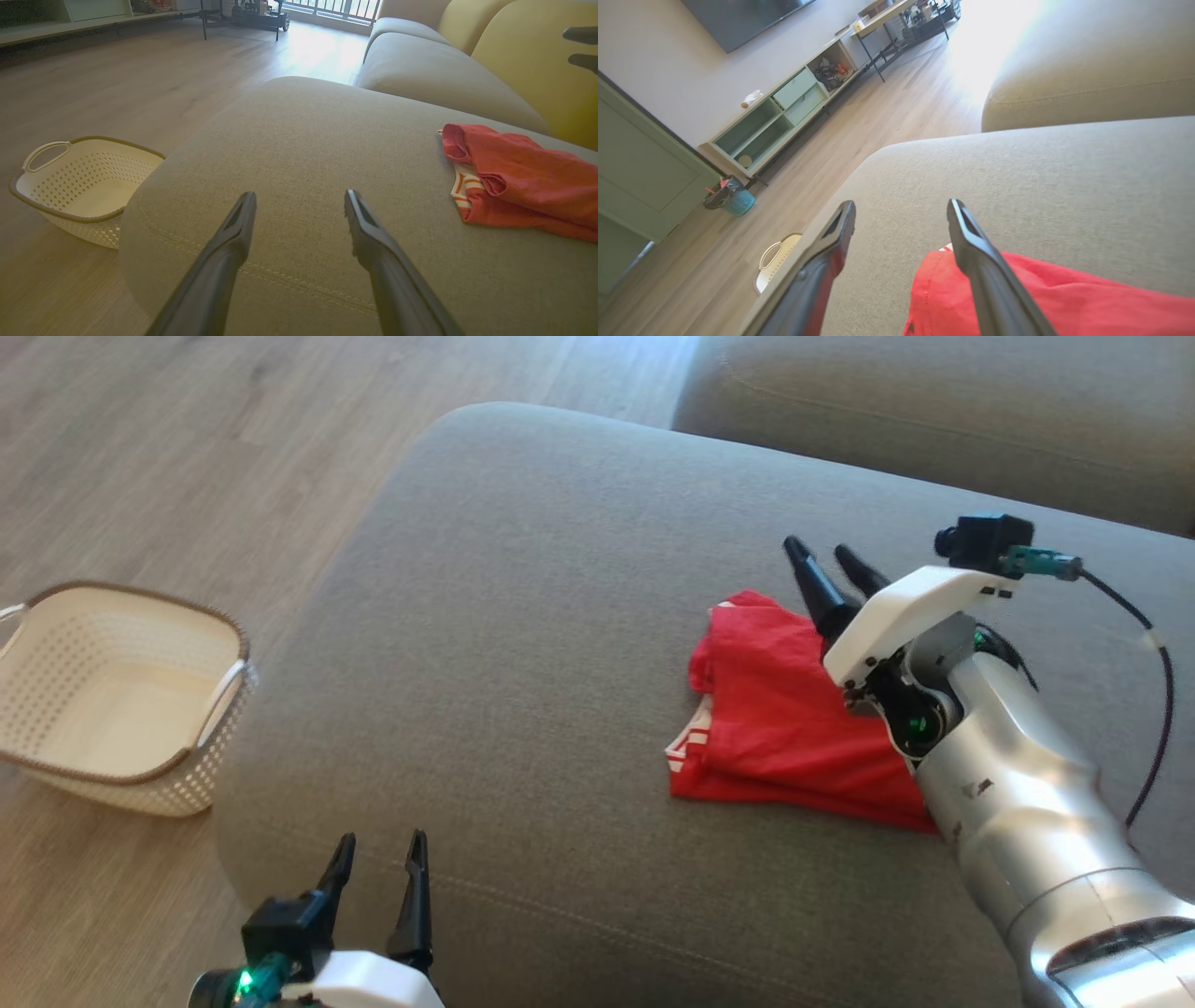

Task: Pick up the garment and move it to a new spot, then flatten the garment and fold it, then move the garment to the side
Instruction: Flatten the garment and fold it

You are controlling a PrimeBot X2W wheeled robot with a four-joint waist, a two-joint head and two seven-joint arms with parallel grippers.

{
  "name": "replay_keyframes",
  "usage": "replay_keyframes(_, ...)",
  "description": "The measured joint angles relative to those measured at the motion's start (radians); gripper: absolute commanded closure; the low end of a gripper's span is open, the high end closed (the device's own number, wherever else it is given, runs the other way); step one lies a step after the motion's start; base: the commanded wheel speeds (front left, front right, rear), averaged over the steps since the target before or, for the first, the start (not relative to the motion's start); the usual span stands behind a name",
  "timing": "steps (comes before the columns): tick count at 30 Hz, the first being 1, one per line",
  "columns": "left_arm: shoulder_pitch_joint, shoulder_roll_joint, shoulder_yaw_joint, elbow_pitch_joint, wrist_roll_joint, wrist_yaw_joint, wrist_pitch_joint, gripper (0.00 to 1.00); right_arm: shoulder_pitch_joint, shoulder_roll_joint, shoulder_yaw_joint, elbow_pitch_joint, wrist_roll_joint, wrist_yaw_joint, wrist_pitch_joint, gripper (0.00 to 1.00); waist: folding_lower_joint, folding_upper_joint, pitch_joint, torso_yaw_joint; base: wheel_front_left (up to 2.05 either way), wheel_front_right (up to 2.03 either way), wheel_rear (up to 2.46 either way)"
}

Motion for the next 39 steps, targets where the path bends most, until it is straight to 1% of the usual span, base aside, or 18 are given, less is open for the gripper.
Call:
replay_keyframes(3, 0.001, 0.0, 0.004, -0.006, 0.0, 0.009, -0.004, 0.0, -0.006, -0.007, -0.017, 0.014, -0.045, 0.0, -0.05, 0.0, 0.0, 0.0, -0.004, -0.022, 0.0, 0.0, 0.0)
replay_keyframes(7, 0.002, 0.001, 0.005, -0.015, 0.0, 0.009, -0.005, 0.0, 0.011, -0.06, -0.043, 0.02, -0.101, 0.0, -0.112, 0.0, 0.0, 0.0, -0.011, -0.051, 0.0, 0.0, 0.0)
replay_keyframes(9, 0.006, 0.001, 0.009, -0.027, 0.0, 0.012, -0.011, 0.0, 0.04, -0.079, -0.064, 0.01, -0.104, 0.0, -0.129, 0.0, 0.0, 0.0, -0.015, -0.068, 0.0, 0.0, 0.0)
replay_keyframes(13, 0.024, 0.001, 0.02, -0.038, 0.0, 0.019, -0.013, 0.0, 0.148, -0.085, -0.089, -0.058, -0.114, 0.0, -0.156, 0.0, 0.0, 0.0, -0.023, -0.108, 0.0, 0.0, 0.0)
replay_keyframes(16, 0.031, 0.004, 0.044, -0.058, 0.0, 0.035, -0.015, 0.0, 0.249, -0.086, -0.087, -0.17, -0.137, 0.0, -0.169, 0.0, 0.0, 0.0, -0.032, -0.143, 0.0, 0.0, 0.0)
replay_keyframes(17, 0.031, 0.004, 0.044, -0.058, 0.0, 0.035, -0.015, 0.0, 0.249, -0.086, -0.087, -0.17, -0.137, 0.0, -0.169, 0.0, 0.0, 0.0, -0.032, -0.143, 0.0, 0.0, 0.0)
replay_keyframes(19, 0.036, 0.005, 0.048, -0.064, 0.0, 0.033, -0.016, 0.0, 0.316, -0.089, -0.084, -0.247, -0.175, 0.0, -0.174, 0.0, 0.0, 0.0, -0.038, -0.168, 0.0, 0.0, 0.0)
replay_keyframes(20, 0.045, 0.005, 0.053, -0.072, 0.001, 0.033, -0.022, 0.0, 0.385, -0.098, -0.095, -0.327, -0.235, 0.0, -0.178, 0.0, 0.0, 0.0, -0.043, -0.194, 0.0, 0.0, 0.0)
replay_keyframes(21, 0.045, 0.005, 0.053, -0.072, 0.001, 0.033, -0.022, 0.0, 0.385, -0.098, -0.095, -0.327, -0.235, 0.0, -0.178, 0.0, 0.0, 0.0, -0.043, -0.194, 0.0, 0.0, 0.0)
replay_keyframes(23, 0.053, 0.004, 0.065, -0.081, 0.01, 0.034, -0.022, 0.0, 0.46, -0.095, -0.128, -0.423, -0.284, 0.0, -0.183, 0.0, 0.0, 0.0, -0.046, -0.221, 0.0, 0.0, 0.0)
replay_keyframes(25, 0.062, 0.001, 0.077, -0.096, 0.025, 0.035, -0.022, 0.0, 0.537, -0.09, -0.15, -0.545, -0.358, 0.0, -0.183, 0.0, 0.0, 0.0, -0.048, -0.247, 0.0, 0.0, 0.0)
replay_keyframes(28, 0.066, -0.02, 0.116, -0.153, 0.076, 0.034, -0.023, 0.0, 0.654, -0.061, -0.189, -0.721, -0.484, 0.0, -0.184, 0.0, 0.0, 0.0, -0.048, -0.277, 0.0, 0.0, 0.0)
replay_keyframes(30, 0.066, -0.037, 0.135, -0.186, 0.114, 0.025, -0.023, 0.0, 0.732, -0.033, -0.226, -0.816, -0.538, 0.0, -0.184, 0.0, 0.0, 0.0, -0.048, -0.289, 0.0, 0.0, 0.0)
replay_keyframes(32, 0.071, -0.039, 0.138, -0.208, 0.176, 0.007, -0.023, 0.0, 0.803, -0.02, -0.231, -0.877, -0.587, 0.0, -0.184, 0.0, 0.0, 0.0, -0.051, -0.295, 0.0, 0.0, 0.0)
replay_keyframes(34, 0.089, -0.051, 0.151, -0.221, 0.222, 0.006, -0.023, 0.0, 0.863, -0.004, -0.231, -0.923, -0.625, 0.0, -0.184, 0.0, 0.0, 0.0, -0.059, -0.298, 0.0, 0.0, 0.0)
replay_keyframes(36, 0.116, -0.065, 0.164, -0.222, 0.249, -0.002, -0.023, 0.0, 0.909, 0.007, -0.235, -0.957, -0.644, 0.0, -0.184, 0.0, 0.0, 0.0, -0.067, -0.299, 0.0, 0.0, 0.0)
replay_keyframes(39, 0.159, -0.08, 0.171, -0.22, 0.277, -0.024, -0.023, 0.0, 0.953, 0.009, -0.231, -0.979, -0.647, 0.0, -0.184, 0.0, 0.0, 0.0, -0.08, -0.298, 0.0, 0.0, 0.0)
